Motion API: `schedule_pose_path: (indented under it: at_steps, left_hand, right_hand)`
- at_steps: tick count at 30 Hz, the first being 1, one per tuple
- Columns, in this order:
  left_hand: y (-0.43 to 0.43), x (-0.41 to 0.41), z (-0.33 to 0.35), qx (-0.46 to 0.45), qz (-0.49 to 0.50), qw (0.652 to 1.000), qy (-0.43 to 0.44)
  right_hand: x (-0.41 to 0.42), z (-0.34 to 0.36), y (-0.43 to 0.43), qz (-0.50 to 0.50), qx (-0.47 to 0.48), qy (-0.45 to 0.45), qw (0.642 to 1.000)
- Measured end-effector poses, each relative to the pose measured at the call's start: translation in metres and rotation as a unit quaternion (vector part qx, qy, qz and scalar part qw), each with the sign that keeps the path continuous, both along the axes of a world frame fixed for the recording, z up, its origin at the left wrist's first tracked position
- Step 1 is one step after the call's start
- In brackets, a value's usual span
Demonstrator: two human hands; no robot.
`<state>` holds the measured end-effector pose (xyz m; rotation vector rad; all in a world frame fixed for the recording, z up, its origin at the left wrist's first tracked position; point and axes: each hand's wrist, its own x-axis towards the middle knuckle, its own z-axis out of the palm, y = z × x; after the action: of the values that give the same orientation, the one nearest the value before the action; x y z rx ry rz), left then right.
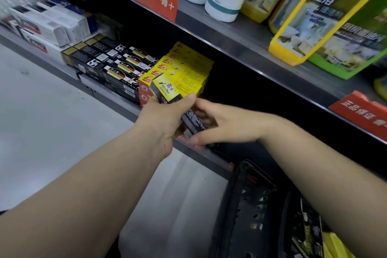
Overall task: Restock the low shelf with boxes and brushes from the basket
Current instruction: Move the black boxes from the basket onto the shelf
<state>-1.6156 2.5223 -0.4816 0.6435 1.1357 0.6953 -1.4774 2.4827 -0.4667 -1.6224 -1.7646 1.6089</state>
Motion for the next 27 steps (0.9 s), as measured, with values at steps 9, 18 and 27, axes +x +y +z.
schedule_pose_path:
  at_steps: [9, 18, 27]
  left_hand:
    - [-0.001, -0.008, 0.0, 0.07, -0.142, 0.983, 0.093]
    - [-0.003, -0.003, 0.004, 0.097, -0.254, 0.956, 0.11]
    - [-0.002, 0.001, 0.006, 0.106, -0.25, 0.956, 0.115]
  right_hand:
    - [0.066, -0.03, 0.018, -0.046, -0.071, -0.355, 0.931]
    - [0.082, -0.12, 0.064, -0.007, -0.088, -0.516, 0.852]
    - [0.077, -0.12, 0.061, 0.045, -0.093, -0.489, 0.866]
